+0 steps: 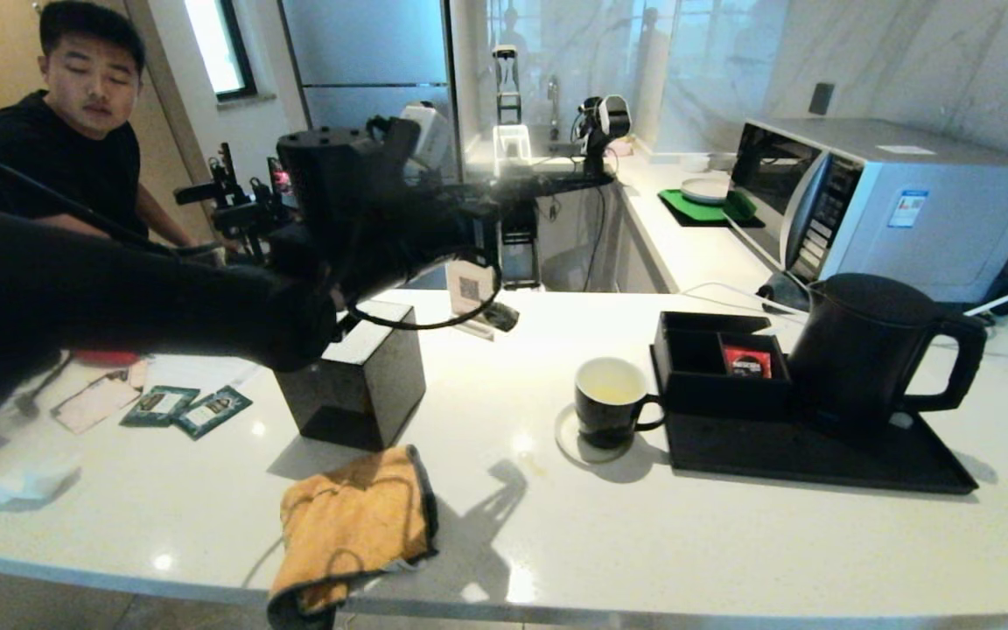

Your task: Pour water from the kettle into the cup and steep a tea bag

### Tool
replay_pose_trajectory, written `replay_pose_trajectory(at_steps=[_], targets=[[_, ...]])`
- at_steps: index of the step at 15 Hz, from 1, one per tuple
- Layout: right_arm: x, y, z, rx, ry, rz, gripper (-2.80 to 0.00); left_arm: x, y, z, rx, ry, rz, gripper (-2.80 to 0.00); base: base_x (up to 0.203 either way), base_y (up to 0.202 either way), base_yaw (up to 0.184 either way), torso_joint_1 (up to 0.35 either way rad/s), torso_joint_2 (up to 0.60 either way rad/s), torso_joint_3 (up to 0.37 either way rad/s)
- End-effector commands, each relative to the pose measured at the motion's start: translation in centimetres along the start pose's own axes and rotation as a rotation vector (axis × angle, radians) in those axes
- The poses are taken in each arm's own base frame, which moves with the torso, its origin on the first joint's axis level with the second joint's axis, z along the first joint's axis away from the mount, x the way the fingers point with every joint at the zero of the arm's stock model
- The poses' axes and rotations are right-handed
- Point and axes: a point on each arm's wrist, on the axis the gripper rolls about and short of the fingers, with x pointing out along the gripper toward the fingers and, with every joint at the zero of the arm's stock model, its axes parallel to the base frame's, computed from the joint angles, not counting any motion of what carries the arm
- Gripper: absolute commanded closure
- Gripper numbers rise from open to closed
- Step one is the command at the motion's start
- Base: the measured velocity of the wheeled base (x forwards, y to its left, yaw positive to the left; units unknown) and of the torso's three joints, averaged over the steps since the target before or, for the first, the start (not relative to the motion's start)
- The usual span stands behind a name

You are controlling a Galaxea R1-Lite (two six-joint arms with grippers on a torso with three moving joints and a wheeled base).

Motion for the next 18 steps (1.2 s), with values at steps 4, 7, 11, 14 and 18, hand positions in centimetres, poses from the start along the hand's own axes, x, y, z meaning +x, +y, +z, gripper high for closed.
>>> replay_pose_trajectory(at_steps=[4,7,11,14,18], targets=[[0.0,0.0,0.0,-0.001,0.000,0.001,0.00,-0.8,0.0,1.2,0.000,0.000,0.005,0.00,0.000,0.000,0.000,0.000,0.00,0.000],[0.0,0.0,0.0,-0.001,-0.001,0.001,0.00,-1.4,-0.2,2.0,0.002,-0.006,0.005,0.00,0.000,0.000,0.000,0.000,0.00,0.000],[0.0,0.0,0.0,-0.001,-0.001,0.000,0.00,-3.2,-0.6,1.0,-0.012,0.045,0.009,0.00,0.000,0.000,0.000,0.000,0.00,0.000],[0.0,0.0,0.0,-0.002,-0.001,0.000,0.00,-4.8,-0.5,0.9,-0.015,0.063,0.024,0.00,0.000,0.000,0.000,0.000,0.00,0.000],[0.0,0.0,0.0,-0.001,0.000,0.000,0.00,-5.7,1.0,1.7,-0.009,0.049,0.071,0.00,0.000,0.000,0.000,0.000,0.00,0.000]])
